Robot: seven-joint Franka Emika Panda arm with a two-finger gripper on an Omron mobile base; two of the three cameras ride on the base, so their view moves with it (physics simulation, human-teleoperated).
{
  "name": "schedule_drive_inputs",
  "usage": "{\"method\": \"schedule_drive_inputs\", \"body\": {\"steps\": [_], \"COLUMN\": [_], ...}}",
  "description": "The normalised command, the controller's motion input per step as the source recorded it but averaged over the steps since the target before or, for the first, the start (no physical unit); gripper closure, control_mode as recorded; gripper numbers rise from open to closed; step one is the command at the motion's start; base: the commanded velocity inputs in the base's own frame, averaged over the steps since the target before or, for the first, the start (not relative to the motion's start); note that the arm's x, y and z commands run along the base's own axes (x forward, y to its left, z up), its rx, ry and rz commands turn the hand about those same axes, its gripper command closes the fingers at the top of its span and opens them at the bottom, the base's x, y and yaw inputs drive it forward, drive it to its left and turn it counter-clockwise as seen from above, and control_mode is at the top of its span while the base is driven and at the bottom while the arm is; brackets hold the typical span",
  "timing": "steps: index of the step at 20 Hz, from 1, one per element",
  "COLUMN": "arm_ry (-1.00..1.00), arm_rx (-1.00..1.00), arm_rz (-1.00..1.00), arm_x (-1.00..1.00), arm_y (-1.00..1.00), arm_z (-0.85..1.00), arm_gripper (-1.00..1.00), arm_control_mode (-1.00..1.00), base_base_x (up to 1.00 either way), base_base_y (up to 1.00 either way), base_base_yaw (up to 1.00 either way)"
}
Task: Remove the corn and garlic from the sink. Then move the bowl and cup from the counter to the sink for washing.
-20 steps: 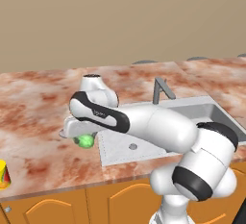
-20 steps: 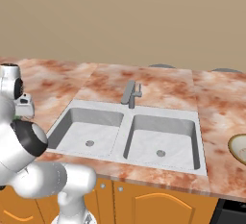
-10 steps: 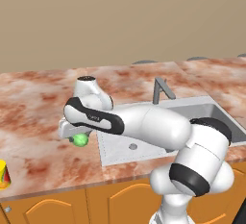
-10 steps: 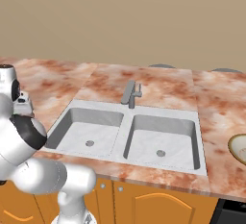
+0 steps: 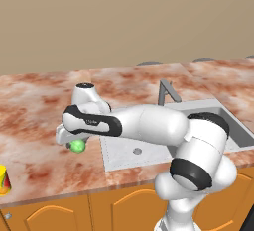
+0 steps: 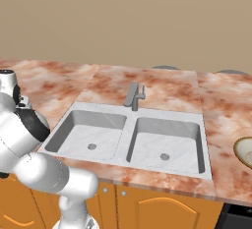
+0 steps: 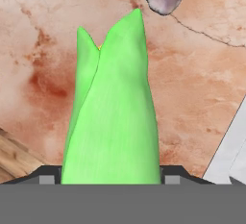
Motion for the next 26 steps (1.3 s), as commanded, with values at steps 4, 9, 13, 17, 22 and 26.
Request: {"method": "schedule_drive_inputs", "body": {"steps": [4, 9, 13, 17, 22, 26], "arm_ry": [-0.04, -0.01, 0.00, 0.00, 0.00, 0.00], "arm_rx": [0.00, 0.00, 0.00, 0.00, 0.00, -0.03], "arm_rz": [-0.01, -0.04, -0.04, -0.04, -0.01, 0.00], "arm_x": [0.19, 0.19, 0.18, 0.20, 0.16, 0.12], "arm_y": [0.17, 0.10, 0.07, 0.11, 0.12, 0.11], "arm_z": [-0.15, -0.13, -0.18, -0.18, -0.19, -0.20], "arm_gripper": [1.00, 1.00, 1.00, 1.00, 1.00, 1.00], "arm_control_mode": [-1.00, -1.00, -1.00, -1.00, -1.00, -1.00], "base_base_x": [0.00, 0.00, 0.00, 0.00, 0.00, 0.00], "base_base_y": [0.00, 0.00, 0.00, 0.00, 0.00, 0.00], "base_base_yaw": [0.00, 0.00, 0.00, 0.00, 0.00, 0.00]}}
